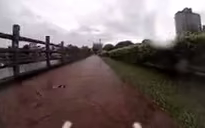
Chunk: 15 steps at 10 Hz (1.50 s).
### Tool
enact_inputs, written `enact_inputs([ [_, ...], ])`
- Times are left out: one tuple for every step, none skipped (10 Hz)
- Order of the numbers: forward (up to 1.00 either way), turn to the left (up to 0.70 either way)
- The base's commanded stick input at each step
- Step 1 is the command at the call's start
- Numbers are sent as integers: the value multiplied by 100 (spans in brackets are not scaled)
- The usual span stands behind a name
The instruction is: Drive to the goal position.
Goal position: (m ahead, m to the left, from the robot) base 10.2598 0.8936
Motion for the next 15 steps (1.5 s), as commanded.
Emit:
enact_inputs([
  [50, 0],
  [50, 0],
  [50, 0],
  [50, 0],
  [50, 2],
  [50, 4],
  [50, 50],
  [50, 50],
  [50, 35],
  [50, 16],
  [50, 0],
  [50, 0],
  [50, 0],
  [50, 0],
  [50, 0],
])
